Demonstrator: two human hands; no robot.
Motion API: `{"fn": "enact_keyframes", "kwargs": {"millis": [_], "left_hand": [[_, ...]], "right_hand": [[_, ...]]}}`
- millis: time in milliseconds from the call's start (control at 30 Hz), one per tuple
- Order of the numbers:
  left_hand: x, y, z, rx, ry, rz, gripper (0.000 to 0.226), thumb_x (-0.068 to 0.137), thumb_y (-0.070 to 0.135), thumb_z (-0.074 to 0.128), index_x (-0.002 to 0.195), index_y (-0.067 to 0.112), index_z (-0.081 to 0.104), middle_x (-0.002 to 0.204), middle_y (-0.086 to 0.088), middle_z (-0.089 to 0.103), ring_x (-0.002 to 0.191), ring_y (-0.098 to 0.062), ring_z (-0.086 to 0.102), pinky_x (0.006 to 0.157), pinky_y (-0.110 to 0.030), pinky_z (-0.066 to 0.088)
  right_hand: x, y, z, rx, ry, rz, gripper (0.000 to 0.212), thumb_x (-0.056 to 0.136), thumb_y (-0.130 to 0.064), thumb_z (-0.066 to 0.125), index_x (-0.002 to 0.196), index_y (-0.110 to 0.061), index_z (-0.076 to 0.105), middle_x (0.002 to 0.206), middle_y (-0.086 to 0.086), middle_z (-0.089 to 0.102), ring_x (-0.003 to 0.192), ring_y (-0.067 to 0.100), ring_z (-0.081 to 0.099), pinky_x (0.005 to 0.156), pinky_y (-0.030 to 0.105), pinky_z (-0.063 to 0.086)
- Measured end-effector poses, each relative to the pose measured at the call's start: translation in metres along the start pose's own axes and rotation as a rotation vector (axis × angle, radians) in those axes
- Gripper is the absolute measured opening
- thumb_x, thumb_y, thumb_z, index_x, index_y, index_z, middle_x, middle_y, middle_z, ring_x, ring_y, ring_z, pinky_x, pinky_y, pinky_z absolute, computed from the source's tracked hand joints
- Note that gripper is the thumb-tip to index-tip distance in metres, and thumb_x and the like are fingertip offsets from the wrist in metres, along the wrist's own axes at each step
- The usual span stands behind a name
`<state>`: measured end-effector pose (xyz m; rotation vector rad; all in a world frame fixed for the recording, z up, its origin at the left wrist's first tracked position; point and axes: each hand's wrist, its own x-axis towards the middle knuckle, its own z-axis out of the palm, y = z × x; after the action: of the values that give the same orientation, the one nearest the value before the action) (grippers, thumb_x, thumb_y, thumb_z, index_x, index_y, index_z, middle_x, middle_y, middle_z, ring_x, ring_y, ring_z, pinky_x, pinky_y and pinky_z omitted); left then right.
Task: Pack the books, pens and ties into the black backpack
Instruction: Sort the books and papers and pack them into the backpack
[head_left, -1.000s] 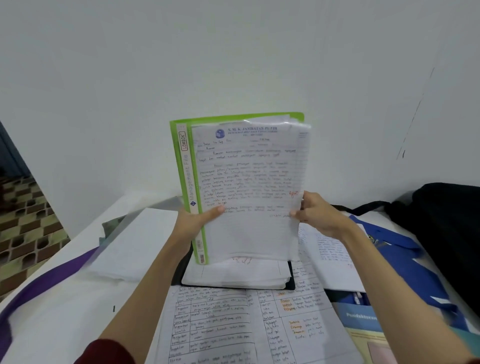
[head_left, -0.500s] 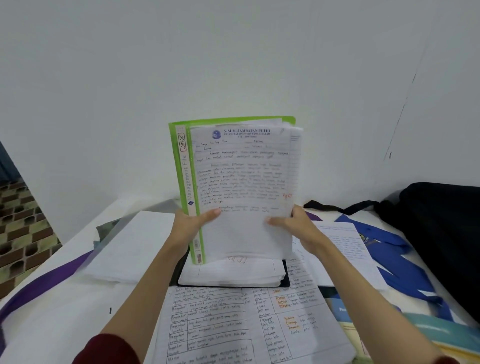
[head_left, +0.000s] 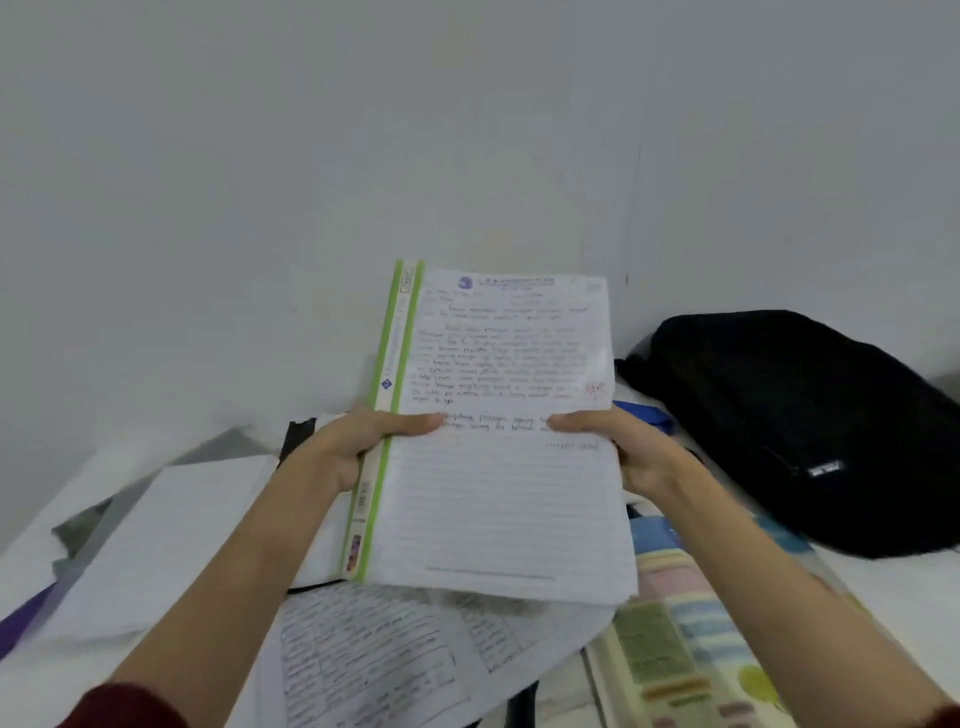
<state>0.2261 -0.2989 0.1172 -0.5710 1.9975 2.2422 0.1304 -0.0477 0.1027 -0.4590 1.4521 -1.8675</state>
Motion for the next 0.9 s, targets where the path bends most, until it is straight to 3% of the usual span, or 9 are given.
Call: {"fn": "enact_keyframes", "kwargs": {"millis": [167,300,433,600,700,733,800,833,900], "left_hand": [[0.027,-0.005,0.07,0.015,-0.192,-0.045,0.043,0.065,0.014,0.072,0.108,0.007,0.065,0.1,-0.014,0.072,0.081,-0.025,0.072,0.063,-0.037,0.06],[0.043,-0.014,0.141,0.136,-0.308,0.044,0.045,0.072,0.026,0.073,0.114,0.012,0.064,0.106,-0.007,0.072,0.094,-0.022,0.069,0.073,-0.032,0.059],[0.059,-0.025,0.207,0.45,-0.329,0.2,0.035,0.087,0.038,0.062,0.117,0.02,0.058,0.102,0.005,0.07,0.087,-0.01,0.066,0.064,-0.021,0.051],[0.092,-0.044,0.275,0.656,-0.313,0.36,0.03,0.101,0.024,0.04,0.126,0.021,0.056,0.098,0.001,0.063,0.079,-0.011,0.056,0.067,-0.024,0.048],[0.113,-0.058,0.318,0.962,-0.374,0.661,0.034,0.091,0.024,0.05,0.123,0.02,0.061,0.111,0.008,0.063,0.097,-0.01,0.06,0.084,-0.024,0.048],[0.117,-0.063,0.335,0.962,-0.419,0.735,0.036,0.087,0.025,0.054,0.122,0.019,0.062,0.112,0.01,0.062,0.101,-0.007,0.059,0.086,-0.018,0.047],[0.123,-0.071,0.363,0.923,-0.464,0.776,0.035,0.088,0.015,0.062,0.123,0.015,0.06,0.116,0.012,0.057,0.105,0.003,0.053,0.088,-0.006,0.041],[0.127,-0.074,0.376,0.928,-0.471,0.764,0.038,0.087,0.015,0.064,0.125,0.015,0.059,0.118,0.013,0.056,0.107,0.006,0.05,0.091,-0.007,0.04],[0.133,-0.08,0.387,0.985,-0.489,0.724,0.054,0.08,0.035,0.071,0.129,0.019,0.056,0.122,0.017,0.052,0.112,0.008,0.047,0.099,-0.012,0.037]], "right_hand": [[-0.06,-0.001,-0.044,0.065,0.2,-0.165,0.051,0.069,0.002,0.064,0.119,-0.009,0.06,0.121,0.014,0.065,0.106,0.032,0.065,0.088,0.045,0.054],[-0.111,-0.006,-0.097,0.035,0.378,-0.224,0.067,0.061,-0.002,0.074,0.125,-0.006,0.058,0.124,0.014,0.063,0.113,0.035,0.06,0.1,0.053,0.044],[-0.158,-0.016,-0.153,0.083,0.481,-0.293,0.083,0.05,-0.002,0.08,0.129,-0.004,0.054,0.127,0.015,0.061,0.114,0.036,0.06,0.095,0.05,0.049],[-0.205,-0.03,-0.226,0.095,0.56,-0.36,0.066,0.067,0.002,0.064,0.132,-0.004,0.051,0.128,0.015,0.06,0.115,0.035,0.059,0.094,0.048,0.05],[-0.228,-0.052,-0.279,0.05,0.6,-0.347,0.066,0.067,0.0,0.064,0.131,-0.004,0.051,0.129,0.015,0.06,0.114,0.034,0.06,0.096,0.049,0.048],[-0.235,-0.06,-0.296,0.028,0.59,-0.339,0.066,0.067,0.0,0.064,0.132,-0.005,0.051,0.129,0.015,0.06,0.115,0.035,0.059,0.098,0.051,0.046],[-0.244,-0.074,-0.322,0.013,0.562,-0.307,0.064,0.069,0.001,0.063,0.132,-0.006,0.051,0.129,0.016,0.06,0.116,0.037,0.058,0.1,0.054,0.043],[-0.248,-0.08,-0.336,0.02,0.539,-0.285,0.062,0.071,0.003,0.062,0.132,-0.006,0.051,0.129,0.016,0.06,0.116,0.039,0.057,0.102,0.055,0.041],[-0.249,-0.088,-0.358,0.034,0.48,-0.256,0.06,0.074,0.005,0.059,0.132,-0.007,0.051,0.129,0.017,0.059,0.118,0.04,0.056,0.104,0.056,0.038]]}}
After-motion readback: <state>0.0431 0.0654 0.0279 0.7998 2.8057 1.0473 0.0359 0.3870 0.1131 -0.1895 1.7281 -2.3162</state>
